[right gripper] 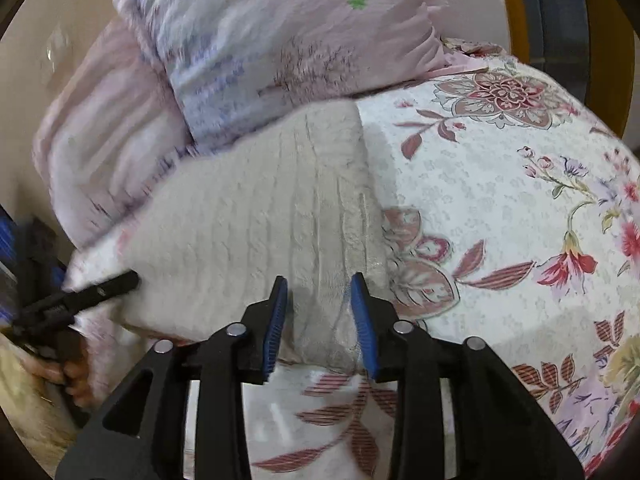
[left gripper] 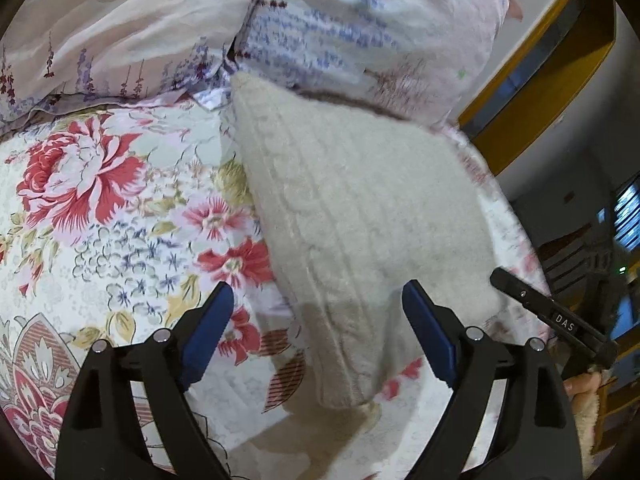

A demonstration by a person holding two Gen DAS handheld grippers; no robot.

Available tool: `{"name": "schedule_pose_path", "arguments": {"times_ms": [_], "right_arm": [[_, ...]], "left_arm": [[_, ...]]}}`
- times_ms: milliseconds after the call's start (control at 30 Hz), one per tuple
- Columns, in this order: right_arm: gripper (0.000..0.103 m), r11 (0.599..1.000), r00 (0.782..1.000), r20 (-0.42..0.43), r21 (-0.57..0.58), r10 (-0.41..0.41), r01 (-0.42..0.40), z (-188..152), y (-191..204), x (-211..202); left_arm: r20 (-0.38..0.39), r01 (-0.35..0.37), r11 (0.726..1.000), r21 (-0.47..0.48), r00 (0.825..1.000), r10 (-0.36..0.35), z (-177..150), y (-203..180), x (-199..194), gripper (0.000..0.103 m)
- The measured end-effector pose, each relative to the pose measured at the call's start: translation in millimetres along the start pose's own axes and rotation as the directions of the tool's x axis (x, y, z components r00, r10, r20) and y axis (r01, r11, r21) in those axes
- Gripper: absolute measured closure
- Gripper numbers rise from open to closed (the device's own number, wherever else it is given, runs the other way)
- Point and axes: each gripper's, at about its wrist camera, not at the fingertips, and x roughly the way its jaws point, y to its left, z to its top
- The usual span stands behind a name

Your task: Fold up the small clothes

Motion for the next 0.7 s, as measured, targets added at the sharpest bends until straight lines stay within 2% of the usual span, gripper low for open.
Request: {"name": "schedule_pose_path", "arguments": {"times_ms": [33,100,233,333,533,667,700], "right_arm": [[0.039,0.999,0.999,0.014,0.023,0.031,-0.031,5,-2,-5],[0.020,0.996,0.996,0.067,0.059,0.057,-0.061,19,-6,-15],[0.019,0.979,0.991,0.042,0.159,0.125,-0.130,50,-23,-4],[0.019,0.955,0.987,-0.011,0.252,0.162,-0.154,66,-38,18],[0.020,0.915,0.970,-0.092,0.361,0.226,-0.180,83,-55,58],[0.025,0.913,0.955,-0.141,0.357,0.262,-0.198,85,-53,75],[0.029,0.915,0.952,-0.153,0.351,0.265,-0.199,85,-52,79]], "left_arm": [[0.011,0.026,0.999,-0.021,1.000,-0.025,4,4,-4,0.015],[0.031,0.090,0.992,-0.092,0.996,-0.087,16,16,-11,0.012],[0.027,0.184,0.959,-0.216,0.983,-0.182,35,35,-9,0.012],[0.028,0.195,0.942,-0.272,0.980,-0.195,48,45,-3,0.012],[0.009,0.241,0.918,-0.315,0.968,-0.251,58,51,15,0.014],[-0.010,0.274,0.904,-0.328,0.956,-0.293,62,46,32,0.018],[-0.013,0.284,0.898,-0.336,0.952,-0.306,62,46,37,0.019]]}}
